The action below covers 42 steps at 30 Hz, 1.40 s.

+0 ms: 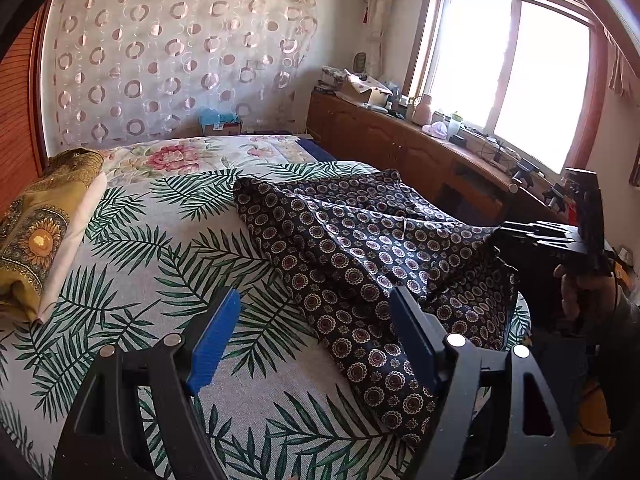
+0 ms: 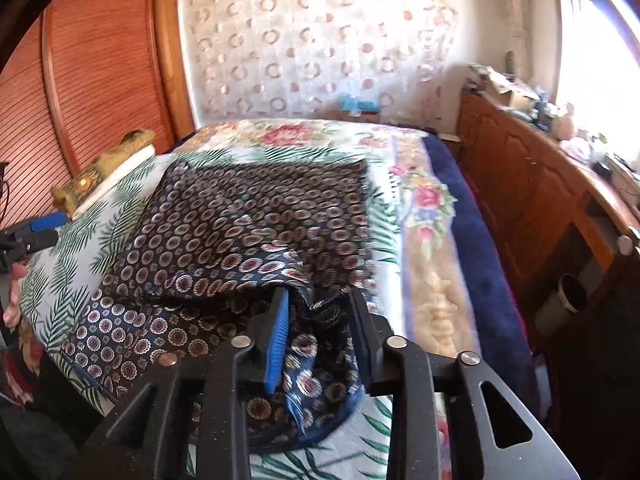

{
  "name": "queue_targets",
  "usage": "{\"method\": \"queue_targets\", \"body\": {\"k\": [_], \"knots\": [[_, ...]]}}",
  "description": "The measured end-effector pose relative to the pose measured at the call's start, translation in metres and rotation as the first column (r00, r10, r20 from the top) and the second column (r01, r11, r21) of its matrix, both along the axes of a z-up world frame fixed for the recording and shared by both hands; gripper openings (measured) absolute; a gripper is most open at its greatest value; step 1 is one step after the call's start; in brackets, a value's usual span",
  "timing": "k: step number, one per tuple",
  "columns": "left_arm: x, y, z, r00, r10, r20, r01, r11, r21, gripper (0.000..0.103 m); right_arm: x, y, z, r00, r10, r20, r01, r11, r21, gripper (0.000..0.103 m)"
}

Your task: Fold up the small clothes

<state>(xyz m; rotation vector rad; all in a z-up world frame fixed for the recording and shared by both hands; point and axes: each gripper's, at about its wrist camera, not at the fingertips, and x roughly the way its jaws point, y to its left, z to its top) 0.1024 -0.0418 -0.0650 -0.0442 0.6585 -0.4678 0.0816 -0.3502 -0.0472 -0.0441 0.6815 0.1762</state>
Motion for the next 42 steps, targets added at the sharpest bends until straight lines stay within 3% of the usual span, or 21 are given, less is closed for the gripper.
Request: {"method": "queue_targets", "body": {"k": [5,12,19,26,33,42], "knots": [[-0.001,0.001,0.0,1.0,0.012,0.005,-0.012,1.0,-0.004,0.077,-0.027,0.008,0.012,0.998,-0.006,0.067,0.006,1.0,-0.012,0.037],[-0.005,0.004,0.005,0.998,0.046,0.036,-0.046,0.999,-0.001,0.077,-0.028,0.063,0.006,0.986,0.139,0.095,-0.139,0.99,-0.011,0.05],[-0.005,0.012,0.004,0.997,0.072,0.041,-0.073,0.997,0.004,0.077,-0.005,0.131,-0.023,0.957,0.288,0.024,-0.287,0.958,-0.017,0.05],[-0.004,0.02,0.001,0.995,0.09,0.036,-0.091,0.996,0.001,0.077,0.03,0.164,-0.047,0.928,0.365,-0.077,-0.367,0.93,-0.023,0.05],[-0.003,0.023,-0.001,0.995,0.091,0.03,-0.091,0.996,-0.006,0.077,0.063,0.18,-0.057,0.925,0.355,-0.137,-0.363,0.931,-0.039,0.05],[-0.001,0.02,-0.004,0.997,0.08,0.014,-0.08,0.997,0.0,0.077,0.057,0.181,-0.055,0.92,0.365,-0.145,-0.377,0.924,-0.066,0.05]]}}
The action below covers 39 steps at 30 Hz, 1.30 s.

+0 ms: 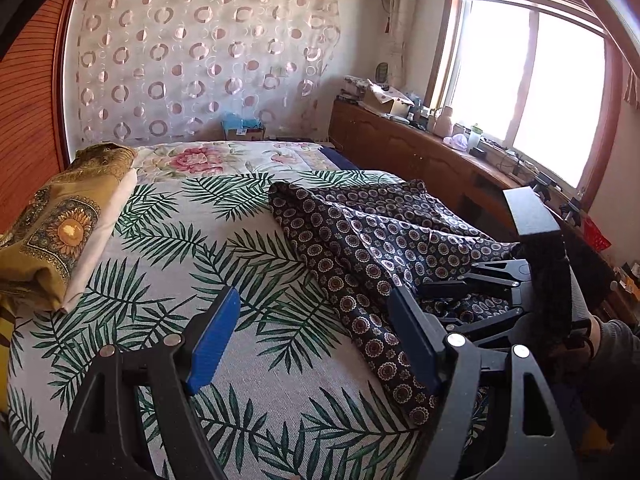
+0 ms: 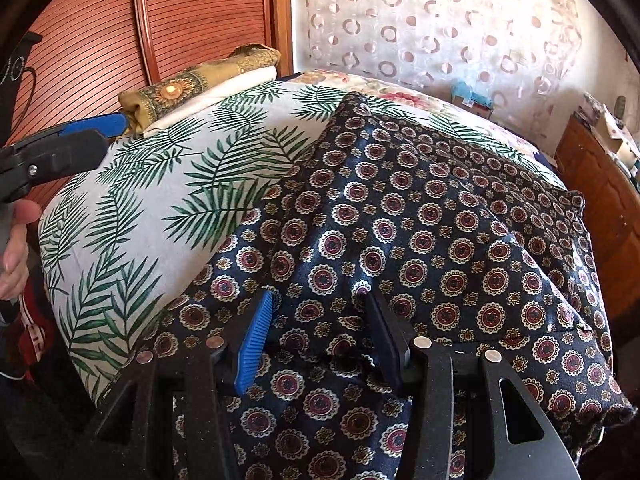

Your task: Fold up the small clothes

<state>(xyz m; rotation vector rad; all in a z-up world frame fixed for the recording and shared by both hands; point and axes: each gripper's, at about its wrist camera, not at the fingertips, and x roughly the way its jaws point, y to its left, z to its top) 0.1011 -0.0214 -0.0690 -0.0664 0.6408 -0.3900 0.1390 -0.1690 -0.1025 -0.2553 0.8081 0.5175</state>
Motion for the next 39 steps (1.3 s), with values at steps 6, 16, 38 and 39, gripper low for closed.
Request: {"method": "queue_targets", "body": {"k": [6,16,38,39], "knots": [[-0.001,-0.002,-0.001,1.0,-0.006,-0.003,0.006,1.0,0.002,0.077,-0.013,-0.002,0.002,1.0,0.02,0.005,-0.02,1.0,0.013,0.05],[-0.001,-0.003,-0.005,1.0,-0.008,-0.013,0.008,1.0,0.002,0.077,-0.015,0.008,0.001,0.997,0.081,0.006,-0.08,0.994,-0.073,0.039],[-0.003,-0.025,-0.016,0.998,-0.05,-0.041,0.05,0.999,0.012,0.077,0.144,-0.104,0.063,0.935,-0.275,0.223,0.327,0.913,-0.243,0.006],[-0.003,-0.024,-0.017,0.998,-0.05,-0.043,0.05,0.999,0.011,0.077,0.15,-0.106,0.064,0.926,-0.301,0.226,0.351,0.907,-0.232,0.006]]}}
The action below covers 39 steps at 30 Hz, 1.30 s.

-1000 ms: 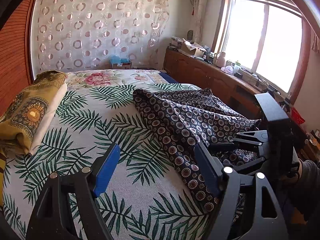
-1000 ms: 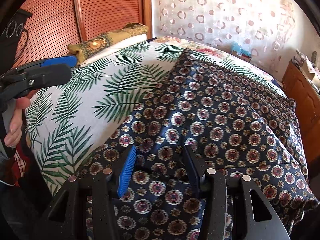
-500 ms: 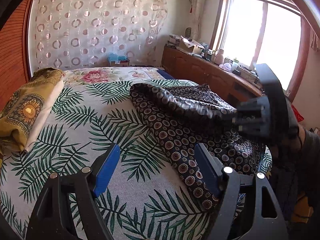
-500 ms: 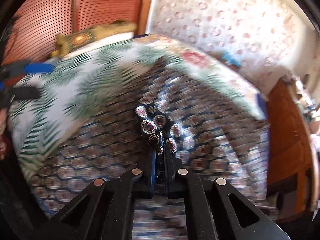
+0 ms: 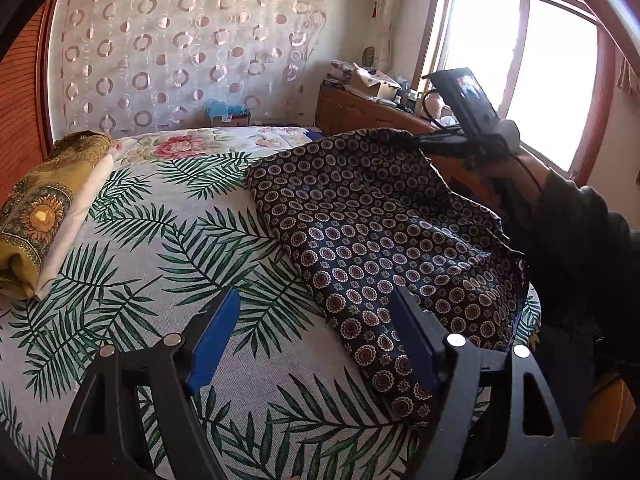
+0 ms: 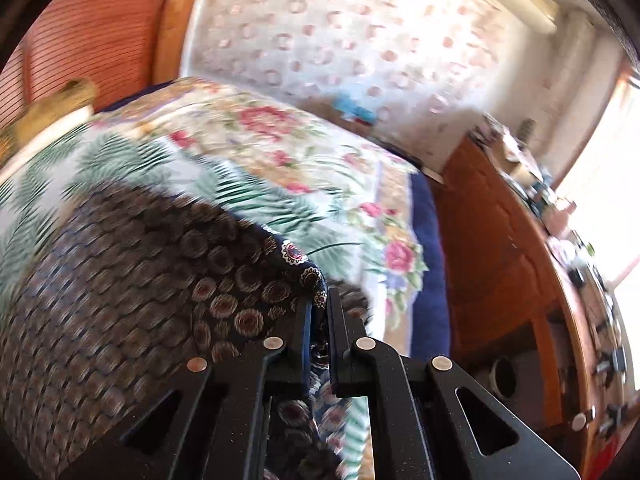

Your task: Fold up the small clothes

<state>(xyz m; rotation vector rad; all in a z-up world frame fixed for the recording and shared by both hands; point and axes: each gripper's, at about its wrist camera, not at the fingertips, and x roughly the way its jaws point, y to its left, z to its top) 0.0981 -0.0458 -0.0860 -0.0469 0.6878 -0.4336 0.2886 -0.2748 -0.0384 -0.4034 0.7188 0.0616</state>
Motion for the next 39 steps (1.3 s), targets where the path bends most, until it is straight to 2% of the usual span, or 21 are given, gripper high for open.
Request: {"method": "queue_targets", "body": {"k": [2,3,5,9,12,19,25,26,27,30,34,36,39], "knots": [[0.001,0.0,-0.002,1.0,0.002,-0.004,-0.002,1.0,0.0,0.077,0.011,-0.009,0.004,0.999,-0.052,0.008,0.052,0.997,0.059,0.009],[0.001,0.0,-0.002,1.0,0.001,-0.006,-0.001,1.0,0.0,0.077,0.016,-0.014,0.007,0.996,-0.085,0.011,0.084,0.993,0.084,0.017],[0.001,0.0,-0.003,1.0,0.001,-0.009,-0.001,1.0,0.001,0.077,0.018,-0.02,0.012,0.991,-0.13,0.036,0.126,0.988,0.091,0.025],[0.001,-0.001,-0.005,1.0,-0.004,-0.011,0.004,1.0,-0.002,0.077,0.003,-0.024,0.014,0.994,-0.105,0.028,0.1,0.984,0.145,0.028],[0.0,-0.005,-0.005,1.0,-0.011,-0.011,0.011,1.0,0.0,0.077,-0.019,-0.034,0.007,0.999,-0.044,-0.005,0.044,0.98,0.193,0.028],[0.001,-0.015,-0.008,0.999,-0.032,-0.021,0.032,0.999,0.014,0.077,-0.075,-0.044,-0.035,0.994,0.023,-0.106,0.001,0.974,0.228,0.028],[0.004,-0.025,-0.014,0.998,-0.044,-0.046,0.045,0.998,0.034,0.077,-0.094,-0.059,-0.061,0.985,0.046,-0.169,-0.005,0.972,0.236,0.028],[0.005,-0.026,-0.014,0.998,-0.047,-0.048,0.048,0.998,0.033,0.077,-0.093,-0.061,-0.061,0.985,0.053,-0.166,-0.013,0.972,0.236,0.025],[0.005,-0.027,-0.014,0.998,-0.049,-0.05,0.05,0.998,0.034,0.077,-0.094,-0.062,-0.063,0.984,0.067,-0.162,-0.027,0.97,0.24,0.012],[0.004,-0.031,-0.014,0.997,-0.059,-0.049,0.061,0.997,0.044,0.077,-0.094,-0.058,-0.061,0.99,0.084,-0.118,-0.054,0.971,0.232,0.002],[0.003,-0.035,-0.014,0.998,-0.055,-0.04,0.058,0.996,0.072,0.077,-0.103,-0.07,-0.05,0.999,0.015,-0.041,-0.006,0.978,0.211,0.001],[0.003,-0.037,-0.015,0.998,-0.047,-0.038,0.05,0.995,0.083,0.077,-0.104,-0.076,-0.049,0.999,0.005,-0.053,0.007,0.974,0.225,0.001],[0.004,-0.039,-0.017,0.997,-0.054,-0.048,0.057,0.995,0.079,0.077,-0.104,-0.074,-0.052,0.998,-0.017,-0.055,0.028,0.98,0.197,0.001]]}}
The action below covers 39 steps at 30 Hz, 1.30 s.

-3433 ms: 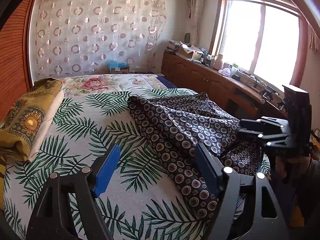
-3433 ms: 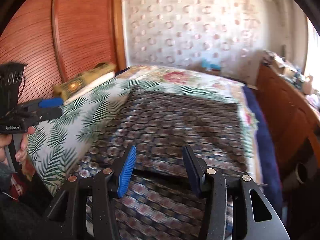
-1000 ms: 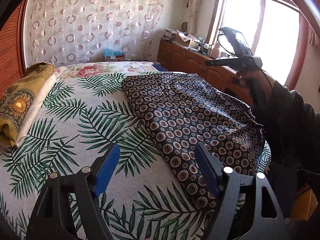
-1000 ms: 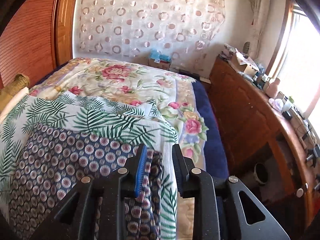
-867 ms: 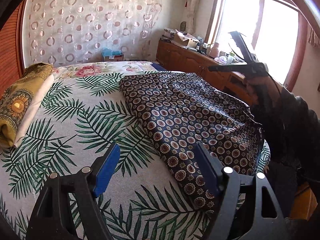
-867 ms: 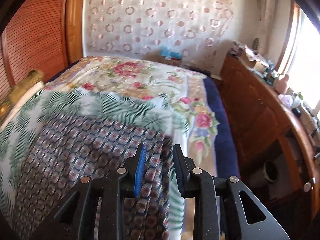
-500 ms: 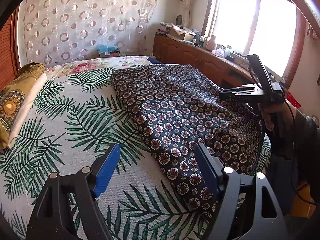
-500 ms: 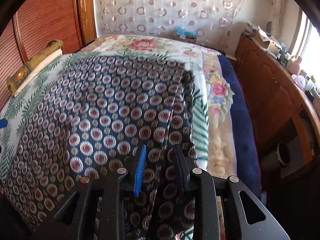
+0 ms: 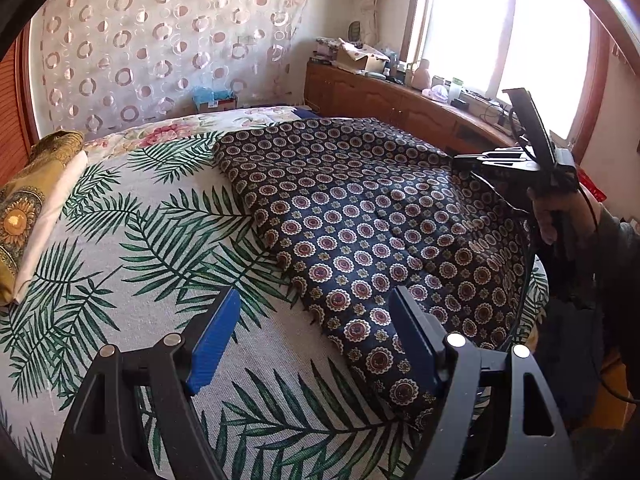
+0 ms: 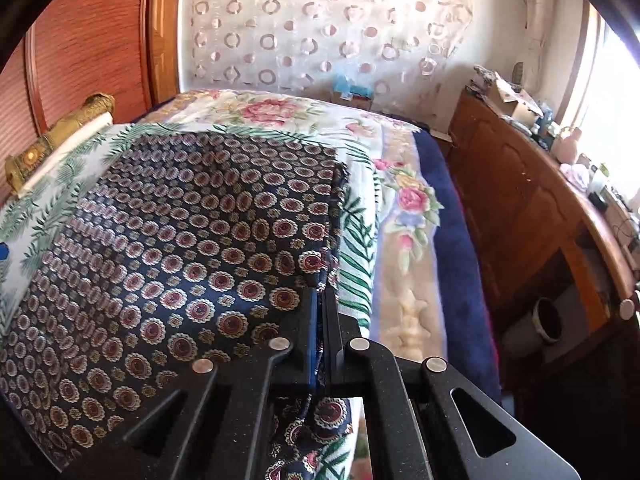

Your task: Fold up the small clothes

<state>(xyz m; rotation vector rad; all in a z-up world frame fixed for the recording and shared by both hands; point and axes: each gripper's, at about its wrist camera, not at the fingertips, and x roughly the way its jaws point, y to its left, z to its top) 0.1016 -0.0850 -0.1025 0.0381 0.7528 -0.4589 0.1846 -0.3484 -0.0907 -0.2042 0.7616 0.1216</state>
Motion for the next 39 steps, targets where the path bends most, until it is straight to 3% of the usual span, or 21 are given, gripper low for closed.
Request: {"method": "queue_targets", "body": {"k": [4,9,12,18,26,31,39], "knots": [[0.0,-0.003,-0.003,1.0,-0.001,-0.003,0.001,1.0,0.022,0.077,-0.013,0.007,0.002,0.999,-0.002,0.033,0.0,0.999,0.04,0.003],[-0.002,-0.007,-0.007,1.0,-0.014,-0.014,0.015,0.999,0.033,0.077,-0.048,0.004,0.001,0.995,-0.021,0.101,0.013,0.997,0.078,0.034],[-0.002,-0.007,-0.013,0.998,-0.033,-0.045,0.034,0.999,0.018,0.077,-0.071,0.001,-0.005,0.994,-0.036,0.1,0.026,0.995,0.096,0.037],[-0.003,-0.012,-0.02,0.997,-0.044,-0.07,0.046,0.999,0.025,0.077,-0.097,-0.006,-0.023,0.995,-0.093,0.025,0.088,0.984,0.156,0.038],[-0.006,-0.01,-0.019,0.996,-0.05,-0.072,0.051,0.999,0.011,0.077,-0.112,-0.007,-0.042,0.995,-0.093,-0.029,0.097,0.973,0.211,0.038],[-0.008,-0.011,-0.023,0.99,-0.091,-0.108,0.089,0.996,-0.03,0.056,-0.117,-0.004,-0.035,0.996,-0.078,-0.045,0.085,0.978,0.188,0.038],[-0.015,-0.015,-0.023,0.988,-0.107,-0.111,0.105,0.994,-0.022,0.054,-0.119,0.002,-0.032,0.998,-0.054,-0.044,0.06,0.985,0.163,0.038]]}}
